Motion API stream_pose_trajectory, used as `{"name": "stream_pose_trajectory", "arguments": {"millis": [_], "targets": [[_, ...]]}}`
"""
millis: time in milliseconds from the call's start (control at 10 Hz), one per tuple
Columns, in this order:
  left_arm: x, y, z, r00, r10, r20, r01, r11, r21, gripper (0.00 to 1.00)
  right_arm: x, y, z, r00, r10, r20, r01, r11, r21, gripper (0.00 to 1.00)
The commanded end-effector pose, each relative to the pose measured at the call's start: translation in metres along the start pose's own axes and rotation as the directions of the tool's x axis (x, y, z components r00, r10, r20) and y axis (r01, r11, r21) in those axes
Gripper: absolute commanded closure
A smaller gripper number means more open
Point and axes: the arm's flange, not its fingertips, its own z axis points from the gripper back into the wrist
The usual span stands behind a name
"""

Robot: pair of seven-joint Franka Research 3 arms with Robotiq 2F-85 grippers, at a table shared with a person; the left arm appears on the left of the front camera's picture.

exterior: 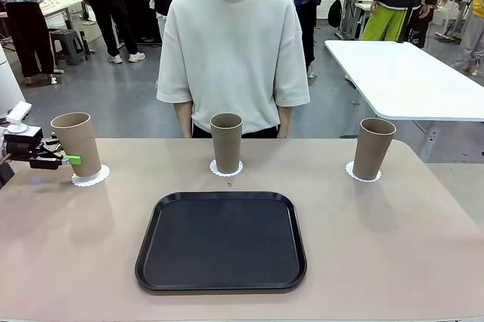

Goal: Place coasters on the table and set cups on them.
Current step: Take one Reusable plastic cup from the Flat Tray and place it on a coaster set by the human.

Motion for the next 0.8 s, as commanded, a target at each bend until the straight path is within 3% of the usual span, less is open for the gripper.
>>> {"name": "stream_pose_trajectory", "arguments": {"millis": [0, 700], "targets": [[-0.0026, 0.0064, -0.0037, 1.0, 0.007, -0.008, -0.007, 1.0, -0.002, 0.17, -0.0011, -0.0002, -0.0003, 1.0, 0.014, -0.002, -0.014, 1.0, 0.009, 0.0], [-0.0122, 0.0077, -0.0045, 0.999, 0.026, -0.026, -0.027, 1.0, -0.008, 0.17, -0.0011, -0.0002, -0.0003, 1.0, 0.014, -0.002, -0.014, 1.0, 0.009, 0.0]]}}
